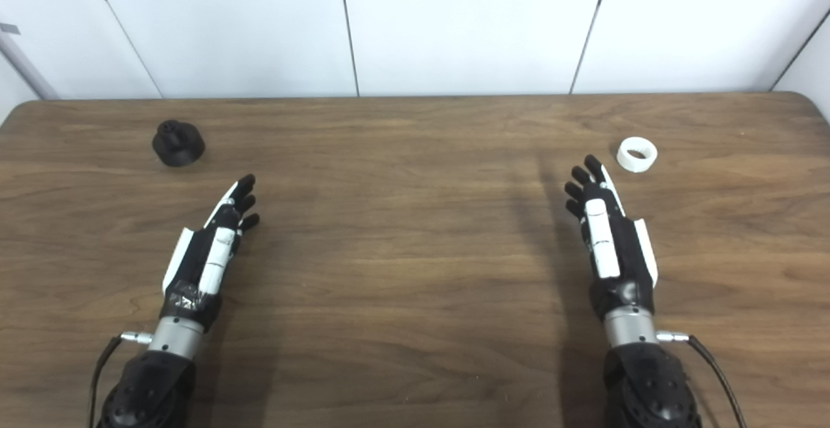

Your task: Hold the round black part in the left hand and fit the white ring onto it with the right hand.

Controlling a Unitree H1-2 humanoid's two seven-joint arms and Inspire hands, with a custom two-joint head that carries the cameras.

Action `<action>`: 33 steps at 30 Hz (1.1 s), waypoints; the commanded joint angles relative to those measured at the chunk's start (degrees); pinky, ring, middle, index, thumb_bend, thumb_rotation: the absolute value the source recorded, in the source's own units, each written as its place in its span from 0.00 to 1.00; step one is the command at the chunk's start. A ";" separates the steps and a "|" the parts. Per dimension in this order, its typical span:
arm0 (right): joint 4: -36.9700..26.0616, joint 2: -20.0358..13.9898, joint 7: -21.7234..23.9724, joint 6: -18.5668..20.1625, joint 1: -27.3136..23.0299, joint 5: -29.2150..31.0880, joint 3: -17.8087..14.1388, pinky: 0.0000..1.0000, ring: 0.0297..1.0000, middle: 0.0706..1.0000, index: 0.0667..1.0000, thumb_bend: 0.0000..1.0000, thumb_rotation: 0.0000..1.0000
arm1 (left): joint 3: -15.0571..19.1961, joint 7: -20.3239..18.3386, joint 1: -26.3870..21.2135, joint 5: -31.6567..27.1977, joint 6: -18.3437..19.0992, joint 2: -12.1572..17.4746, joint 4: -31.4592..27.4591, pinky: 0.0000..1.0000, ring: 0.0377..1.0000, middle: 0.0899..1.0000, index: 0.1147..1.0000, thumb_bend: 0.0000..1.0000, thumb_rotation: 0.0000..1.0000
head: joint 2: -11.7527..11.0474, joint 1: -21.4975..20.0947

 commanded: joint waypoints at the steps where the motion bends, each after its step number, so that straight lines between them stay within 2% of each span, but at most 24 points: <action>1: -1.27 0.11 -0.23 -3.06 -0.81 -0.04 -0.25 0.91 0.90 0.91 0.94 0.35 0.89 | 0.41 0.17 -1.72 -0.72 -2.39 0.46 -0.16 0.93 0.98 0.99 0.97 0.77 0.96 | -0.10 -0.21; 11: -0.52 0.52 -0.37 -3.93 -0.26 -0.64 -0.01 0.90 0.91 0.91 0.94 0.37 0.89 | 0.71 -0.48 -1.49 -1.48 -3.51 0.50 0.77 0.96 0.99 1.00 0.98 0.72 0.97 | -0.52 -0.36; 18: 0.02 0.34 -0.23 -4.66 -0.29 -0.63 -0.02 0.90 0.91 0.91 0.94 0.39 0.88 | 0.61 -0.24 -1.44 -0.89 -3.95 0.26 1.06 0.94 0.99 1.00 0.97 0.72 0.97 | -0.85 -0.23; 24: 0.63 0.22 -0.21 -5.11 -0.03 -0.56 -0.13 0.91 0.91 0.91 0.93 0.38 0.87 | 0.46 -0.19 -1.34 -0.51 -5.27 0.36 2.20 0.94 0.99 1.00 0.98 0.72 0.97 | -2.42 0.16; 26: 1.33 0.26 -0.12 -5.89 0.11 -0.42 -0.13 0.91 0.91 0.92 0.94 0.38 0.89 | 0.53 -0.11 -1.27 -0.20 -6.64 0.64 3.03 0.93 0.99 1.00 0.98 0.71 0.96 | -4.50 -1.74; 30: 2.11 0.54 -0.29 -6.46 0.28 -0.58 0.00 0.90 0.91 0.91 0.94 0.35 0.88 | 1.33 0.91 -1.12 0.91 -8.02 0.94 3.78 0.90 0.97 0.99 0.98 0.68 0.88 | -5.54 -1.49; 33: 2.24 0.44 -0.25 -6.63 0.22 -0.79 0.14 0.90 0.91 0.92 0.94 0.32 0.89 | 2.04 2.25 -1.40 2.04 -8.47 0.76 4.14 0.87 0.95 0.96 0.95 0.72 0.81 | -5.37 -1.07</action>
